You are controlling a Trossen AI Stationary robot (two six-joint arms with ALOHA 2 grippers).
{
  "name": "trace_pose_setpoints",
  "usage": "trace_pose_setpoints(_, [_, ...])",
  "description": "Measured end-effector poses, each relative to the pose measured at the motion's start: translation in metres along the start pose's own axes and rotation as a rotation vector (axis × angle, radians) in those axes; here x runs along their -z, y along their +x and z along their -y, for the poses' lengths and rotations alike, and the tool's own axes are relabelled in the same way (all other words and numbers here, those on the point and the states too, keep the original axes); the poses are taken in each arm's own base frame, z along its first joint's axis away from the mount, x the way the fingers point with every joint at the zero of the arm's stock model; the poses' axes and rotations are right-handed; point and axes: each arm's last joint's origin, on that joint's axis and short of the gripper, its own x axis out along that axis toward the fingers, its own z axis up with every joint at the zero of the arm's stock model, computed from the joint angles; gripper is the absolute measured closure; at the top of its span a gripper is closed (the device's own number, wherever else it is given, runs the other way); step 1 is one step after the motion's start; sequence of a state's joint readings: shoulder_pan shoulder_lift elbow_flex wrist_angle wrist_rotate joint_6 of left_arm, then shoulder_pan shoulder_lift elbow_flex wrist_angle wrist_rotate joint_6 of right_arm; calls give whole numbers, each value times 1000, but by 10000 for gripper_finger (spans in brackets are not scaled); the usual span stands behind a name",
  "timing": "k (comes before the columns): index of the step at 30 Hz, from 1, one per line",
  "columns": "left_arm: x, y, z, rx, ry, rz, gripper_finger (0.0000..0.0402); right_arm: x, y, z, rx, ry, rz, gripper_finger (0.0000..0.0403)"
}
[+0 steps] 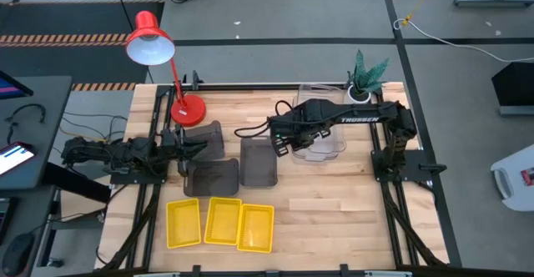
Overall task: Stack baskets by color
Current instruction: Stack the left transparent bin on the right transparent bin, then stack the top black bin on the left black bin
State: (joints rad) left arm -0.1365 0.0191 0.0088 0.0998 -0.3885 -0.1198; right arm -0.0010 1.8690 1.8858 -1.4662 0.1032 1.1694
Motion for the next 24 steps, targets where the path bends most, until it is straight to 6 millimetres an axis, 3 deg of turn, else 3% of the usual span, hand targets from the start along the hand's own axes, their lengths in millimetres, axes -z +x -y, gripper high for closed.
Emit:
trace_pose_setpoints(8, [0, 0, 0, 0, 0, 0, 365, -3, 0, 2, -2, -30, -21, 368])
trace_pose_setpoints(24, [0, 0, 0, 0, 0, 0, 371, -9, 1, 3, 8, -127, 28, 252])
